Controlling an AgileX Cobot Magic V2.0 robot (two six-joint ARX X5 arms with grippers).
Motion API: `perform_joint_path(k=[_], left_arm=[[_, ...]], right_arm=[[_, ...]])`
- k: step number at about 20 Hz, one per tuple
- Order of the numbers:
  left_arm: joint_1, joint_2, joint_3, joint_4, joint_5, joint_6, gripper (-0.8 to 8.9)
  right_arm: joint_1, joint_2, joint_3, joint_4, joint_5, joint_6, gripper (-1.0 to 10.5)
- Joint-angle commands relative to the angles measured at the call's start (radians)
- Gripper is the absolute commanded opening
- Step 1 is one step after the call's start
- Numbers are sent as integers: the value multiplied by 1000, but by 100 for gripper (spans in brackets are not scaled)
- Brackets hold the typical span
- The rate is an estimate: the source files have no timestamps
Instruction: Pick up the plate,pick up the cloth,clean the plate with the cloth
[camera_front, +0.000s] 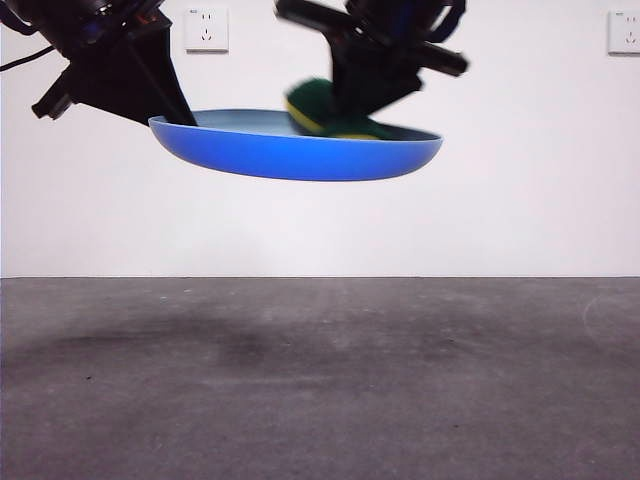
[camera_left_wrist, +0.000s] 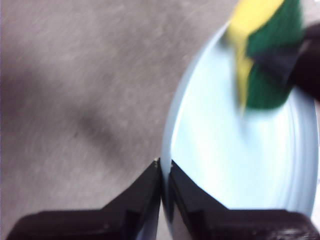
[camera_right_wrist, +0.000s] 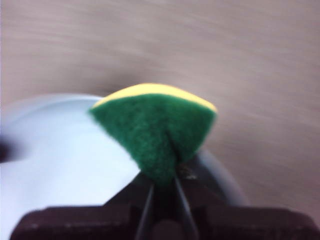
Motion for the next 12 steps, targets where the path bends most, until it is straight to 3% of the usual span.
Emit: perform_joint_path(k=[1,3,7,9,12], left_arm=[[-9,-2,-2,102,59,-6,-8],[-8,-2,-2,176,50,-53,-8],[-8,-2,-2,237,-23,-87,-8],[-6,-2,-2,206,-21,-85,-8],[-7,-2,-2,97,-15,-35,-8]], right_arm=[[15,14,-11,-22,-155,29,-12],[42,14,-11,-85,-218,29,-12],[69,14,-11,-305,-187,5,-12],[78,14,-11,-403,2,3,-12],[72,14,-11,-445,373,3,-12]])
